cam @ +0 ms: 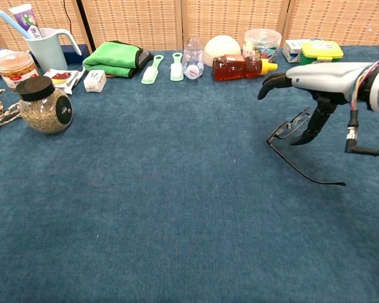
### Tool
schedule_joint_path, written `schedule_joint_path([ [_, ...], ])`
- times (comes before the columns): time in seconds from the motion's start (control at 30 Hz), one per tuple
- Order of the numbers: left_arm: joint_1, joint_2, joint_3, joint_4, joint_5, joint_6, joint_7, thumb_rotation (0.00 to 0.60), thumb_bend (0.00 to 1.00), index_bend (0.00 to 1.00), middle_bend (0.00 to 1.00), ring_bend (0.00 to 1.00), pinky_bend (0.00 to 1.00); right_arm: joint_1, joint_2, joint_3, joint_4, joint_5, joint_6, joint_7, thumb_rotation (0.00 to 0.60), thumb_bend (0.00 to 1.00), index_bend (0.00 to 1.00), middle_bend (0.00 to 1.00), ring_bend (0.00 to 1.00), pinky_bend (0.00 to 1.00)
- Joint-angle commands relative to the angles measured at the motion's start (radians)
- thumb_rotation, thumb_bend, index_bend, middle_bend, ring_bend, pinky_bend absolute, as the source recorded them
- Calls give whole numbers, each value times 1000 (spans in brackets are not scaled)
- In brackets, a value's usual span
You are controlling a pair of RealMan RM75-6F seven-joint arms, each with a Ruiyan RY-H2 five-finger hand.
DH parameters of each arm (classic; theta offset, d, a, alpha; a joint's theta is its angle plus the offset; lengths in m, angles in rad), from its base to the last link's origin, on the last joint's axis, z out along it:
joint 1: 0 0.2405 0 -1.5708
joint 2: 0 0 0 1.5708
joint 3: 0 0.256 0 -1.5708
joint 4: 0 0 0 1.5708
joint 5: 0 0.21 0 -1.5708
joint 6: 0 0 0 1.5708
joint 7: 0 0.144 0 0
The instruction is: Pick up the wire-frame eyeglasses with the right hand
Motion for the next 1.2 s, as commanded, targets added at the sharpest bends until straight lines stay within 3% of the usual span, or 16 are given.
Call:
schedule_joint_path([
  [0.03, 0, 0, 0, 4, 0, -2, -4, 278, 249, 201, 24, 53, 82, 12, -31, -3, 7, 31, 20, -30, 600, 214, 109, 0, 0, 0],
  [0.8, 3, 3, 6, 9, 8, -6, -25, 279, 250, 201, 24, 53, 82, 54, -177, -10, 117, 147, 70, -134, 600, 213, 61, 0, 0, 0],
  [1.2, 3, 4, 6, 4, 11, -4, -22, 280, 249, 201, 24, 53, 82, 46, -187, -41, 167, 139, 109, -198, 600, 215, 109, 0, 0, 0],
])
